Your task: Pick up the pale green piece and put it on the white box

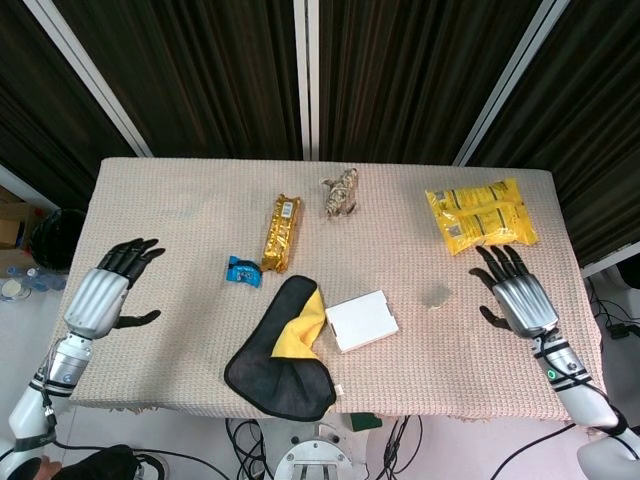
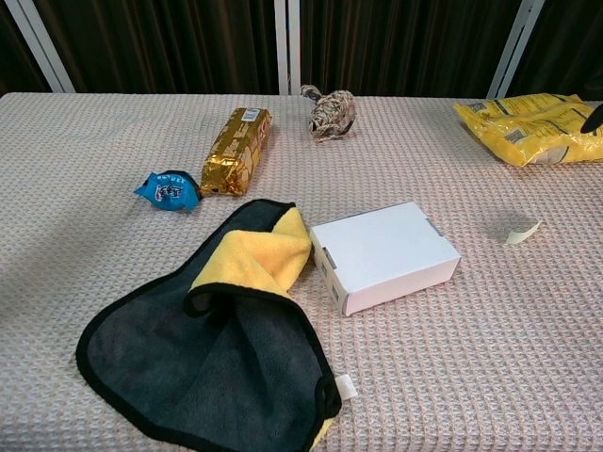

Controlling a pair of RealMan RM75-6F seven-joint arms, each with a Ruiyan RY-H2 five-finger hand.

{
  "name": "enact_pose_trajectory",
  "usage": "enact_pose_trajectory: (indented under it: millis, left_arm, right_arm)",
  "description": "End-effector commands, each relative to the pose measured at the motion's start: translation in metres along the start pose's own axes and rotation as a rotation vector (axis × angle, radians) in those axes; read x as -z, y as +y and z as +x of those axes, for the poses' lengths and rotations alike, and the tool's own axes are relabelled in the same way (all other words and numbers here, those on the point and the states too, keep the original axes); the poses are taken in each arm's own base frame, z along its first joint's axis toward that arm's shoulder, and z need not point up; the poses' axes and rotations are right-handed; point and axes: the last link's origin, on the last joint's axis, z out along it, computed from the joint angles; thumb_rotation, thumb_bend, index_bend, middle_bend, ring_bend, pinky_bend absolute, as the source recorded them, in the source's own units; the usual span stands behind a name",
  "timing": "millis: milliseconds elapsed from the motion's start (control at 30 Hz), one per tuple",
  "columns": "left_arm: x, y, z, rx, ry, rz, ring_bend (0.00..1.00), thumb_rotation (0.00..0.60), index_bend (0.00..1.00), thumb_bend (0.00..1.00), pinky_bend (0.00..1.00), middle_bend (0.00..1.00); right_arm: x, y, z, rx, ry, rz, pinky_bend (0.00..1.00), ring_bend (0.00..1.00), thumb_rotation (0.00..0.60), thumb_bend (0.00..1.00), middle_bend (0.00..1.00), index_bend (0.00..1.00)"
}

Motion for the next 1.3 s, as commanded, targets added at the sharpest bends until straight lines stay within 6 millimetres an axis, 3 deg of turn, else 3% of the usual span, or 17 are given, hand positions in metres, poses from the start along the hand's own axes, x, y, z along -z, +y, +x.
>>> enact_pose_trajectory:
  millis: [33,300,667,1300]
  left_arm:
    - [0.010,-0.009,-0.001,0.000,0.003,0.032,0.08,0.600,0.15,0.00,0.13,0.10]
    - [0.026,-0.018,-0.002,-0.016,0.013,0.068,0.08,0.600,0.15,0.00,0.13,0.10]
    - [0.029,-0.023,-0.002,-0.018,0.012,0.087,0.08,0.600,0.15,0.00,0.13,0.10]
    - [0.026,-0.027,-0.005,-0.011,-0.001,0.095,0.08,0.600,0.15,0.00,0.13,0.10]
  right_arm:
    - [-0.006,0.009,-0.005,0.036,-0.033,-0.002,0.00,0.00,0.597,0.27,0.00,0.32]
    - [-0.019,0.004,-0.027,0.026,-0.063,0.061,0.00,0.00,0.600,0.28,0.00,0.34]
    - [-0.038,-0.011,-0.053,0.034,-0.096,0.111,0.00,0.00,0.600,0.29,0.00,0.36]
    - [-0.051,-0.018,-0.071,0.031,-0.121,0.133,0.00,0.00,0.600,0.36,0.02,0.43]
